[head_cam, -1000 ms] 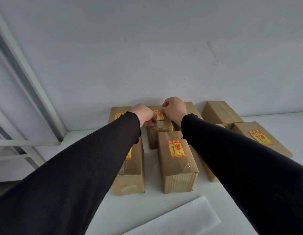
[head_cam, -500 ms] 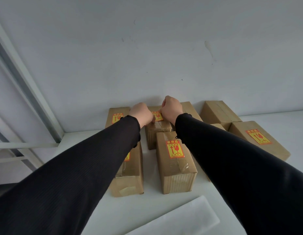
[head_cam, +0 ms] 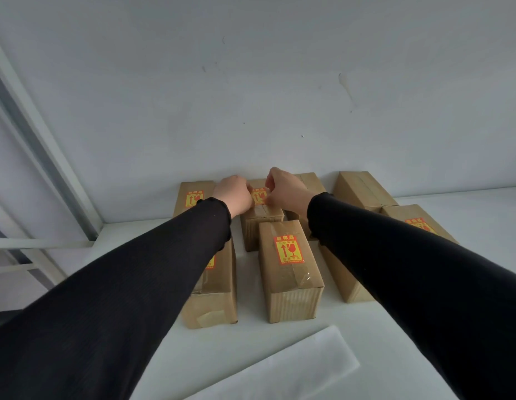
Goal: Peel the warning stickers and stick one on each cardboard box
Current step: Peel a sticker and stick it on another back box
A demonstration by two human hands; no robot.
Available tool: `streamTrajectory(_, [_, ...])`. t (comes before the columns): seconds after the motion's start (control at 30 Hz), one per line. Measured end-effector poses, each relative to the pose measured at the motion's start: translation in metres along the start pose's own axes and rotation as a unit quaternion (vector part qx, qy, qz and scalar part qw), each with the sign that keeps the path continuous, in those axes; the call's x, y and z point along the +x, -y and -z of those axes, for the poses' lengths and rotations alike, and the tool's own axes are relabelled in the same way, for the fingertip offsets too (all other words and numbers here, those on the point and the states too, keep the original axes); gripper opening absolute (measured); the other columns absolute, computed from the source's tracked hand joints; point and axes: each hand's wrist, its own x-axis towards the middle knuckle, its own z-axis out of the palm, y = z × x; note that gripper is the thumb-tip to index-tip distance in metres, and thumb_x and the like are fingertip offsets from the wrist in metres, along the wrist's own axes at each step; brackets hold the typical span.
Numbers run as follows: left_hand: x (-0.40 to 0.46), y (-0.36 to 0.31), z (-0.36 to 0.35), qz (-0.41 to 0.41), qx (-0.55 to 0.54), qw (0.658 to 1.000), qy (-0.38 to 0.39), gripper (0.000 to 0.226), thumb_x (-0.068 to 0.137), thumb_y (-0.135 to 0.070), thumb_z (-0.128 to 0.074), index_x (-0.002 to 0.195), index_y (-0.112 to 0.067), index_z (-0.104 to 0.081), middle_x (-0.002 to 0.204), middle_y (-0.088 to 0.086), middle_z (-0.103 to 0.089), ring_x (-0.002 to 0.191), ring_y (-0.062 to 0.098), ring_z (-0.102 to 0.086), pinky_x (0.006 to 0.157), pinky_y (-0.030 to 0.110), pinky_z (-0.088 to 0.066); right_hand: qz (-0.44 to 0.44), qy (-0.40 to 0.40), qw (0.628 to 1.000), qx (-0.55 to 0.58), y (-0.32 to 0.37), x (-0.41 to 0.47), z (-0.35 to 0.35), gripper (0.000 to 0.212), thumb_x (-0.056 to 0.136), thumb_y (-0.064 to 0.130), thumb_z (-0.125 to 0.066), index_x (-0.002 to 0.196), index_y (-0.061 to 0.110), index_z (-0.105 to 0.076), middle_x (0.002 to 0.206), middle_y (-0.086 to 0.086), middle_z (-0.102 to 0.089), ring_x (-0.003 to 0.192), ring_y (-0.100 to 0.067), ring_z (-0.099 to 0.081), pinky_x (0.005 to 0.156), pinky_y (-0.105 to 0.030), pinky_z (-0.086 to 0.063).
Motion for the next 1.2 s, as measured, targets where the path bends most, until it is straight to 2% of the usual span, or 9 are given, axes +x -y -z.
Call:
streamTrajectory(0.13, [-0.001, 0.001, -0.001, 0.003, -0.013, 1.000, 0.015, 0.040, 0.096, -0.012, -0.058, 0.134, -0.019, -0.063, 0.137, 0.006, -0.061, 0.121, 0.026, -0.060, 0.097, 0.033, -0.049, -0.020, 0.007, 1.000, 0.020, 0.000, -0.005, 0.001, 0.029, 0.091, 0.010, -0.067, 0.116, 0.013, -0.053, 0.108, -0.006, -0.061, 0.087, -0.018, -0.056, 0.067, -0.024, -0.045])
streamTrajectory(0.3, [0.001, 0.005, 0.004, -0.001, -0.015, 0.999, 0.035, 0.035, 0.094, -0.014, -0.062, 0.129, -0.016, -0.067, 0.129, 0.007, -0.065, 0.113, 0.026, -0.062, 0.086, 0.030, -0.048, -0.012, 0.036, 0.999, 0.012, -0.002, -0.009, 0.008, 0.037, 0.091, 0.013, -0.068, 0.124, 0.014, -0.052, 0.116, -0.005, -0.059, 0.096, -0.019, -0.057, 0.076, -0.025, -0.046])
streamTrajectory(0.37, [0.001, 0.007, 0.003, -0.005, -0.013, 0.999, 0.030, 0.038, 0.095, -0.011, -0.061, 0.132, -0.016, -0.065, 0.133, 0.008, -0.063, 0.117, 0.027, -0.060, 0.089, 0.030, -0.047, -0.009, 0.026, 1.000, -0.001, -0.002, -0.011, 0.006, 0.038, 0.090, 0.015, -0.070, 0.124, 0.015, -0.053, 0.118, -0.005, -0.059, 0.098, -0.020, -0.057, 0.079, -0.026, -0.048])
streamTrajectory(0.67, [-0.007, 0.010, 0.013, -0.041, 0.036, 0.998, 0.017, 0.053, 0.097, -0.001, -0.050, 0.148, -0.016, -0.047, 0.152, 0.010, -0.045, 0.136, 0.029, -0.045, 0.107, 0.034, -0.040, -0.009, -0.036, 0.999, -0.001, 0.001, -0.027, 0.007, 0.027, 0.094, 0.014, -0.063, 0.119, 0.014, -0.054, 0.112, -0.005, -0.061, 0.091, -0.018, -0.058, 0.067, -0.023, -0.043])
streamTrajectory(0.73, [-0.017, 0.017, 0.018, -0.051, 0.022, 0.998, -0.020, 0.049, 0.097, -0.001, -0.051, 0.143, -0.016, -0.052, 0.146, 0.009, -0.050, 0.131, 0.028, -0.049, 0.104, 0.035, -0.042, 0.007, -0.056, 0.998, -0.009, 0.000, -0.035, 0.011, 0.020, 0.095, 0.013, -0.059, 0.115, 0.015, -0.056, 0.110, -0.004, -0.061, 0.090, -0.017, -0.057, 0.067, -0.023, -0.042])
streamTrajectory(0.8, [-0.031, 0.023, 0.028, -0.066, 0.015, 0.996, -0.058, 0.038, 0.097, -0.006, -0.052, 0.133, -0.016, -0.060, 0.131, 0.008, -0.058, 0.117, 0.027, -0.056, 0.092, 0.032, -0.046, 0.018, -0.076, 0.997, -0.018, 0.000, -0.045, 0.020, 0.017, 0.096, 0.013, -0.056, 0.113, 0.016, -0.059, 0.108, -0.003, -0.062, 0.090, -0.017, -0.059, 0.068, -0.022, -0.046])
streamTrajectory(0.9, [-0.058, 0.028, 0.047, -0.100, 0.016, 0.990, -0.102, 0.028, 0.098, -0.010, -0.051, 0.119, -0.017, -0.067, 0.114, 0.004, -0.061, 0.103, 0.022, -0.059, 0.085, 0.030, -0.048, 0.039, -0.103, 0.994, -0.022, 0.006, -0.063, 0.033, 0.018, 0.097, 0.014, -0.051, 0.113, 0.017, -0.060, 0.109, -0.001, -0.063, 0.092, -0.017, -0.060, 0.079, -0.030, -0.055])
streamTrajectory(1.03, [-0.107, 0.038, 0.070, -0.134, 0.015, 0.985, -0.109, 0.025, 0.098, -0.015, -0.052, 0.116, -0.018, -0.069, 0.112, 0.000, -0.062, 0.101, 0.017, -0.059, 0.087, 0.033, -0.050, 0.097, -0.131, 0.986, -0.037, 0.021, -0.103, 0.042, 0.018, 0.097, 0.017, -0.053, 0.113, 0.019, -0.060, 0.108, 0.002, -0.060, 0.093, -0.015, -0.056, 0.078, -0.027, -0.052])
streamTrajectory(1.2, [-0.190, 0.059, 0.079, -0.153, 0.016, 0.984, -0.091, 0.019, 0.094, -0.021, -0.063, 0.113, -0.021, -0.067, 0.110, -0.007, -0.057, 0.099, 0.011, -0.052, 0.081, 0.027, -0.038, 0.197, -0.122, 0.972, -0.039, 0.041, -0.176, 0.038, 0.019, 0.093, 0.018, -0.057, 0.111, 0.018, -0.064, 0.108, 0.003, -0.060, 0.096, -0.016, -0.053, 0.073, -0.027, -0.041])
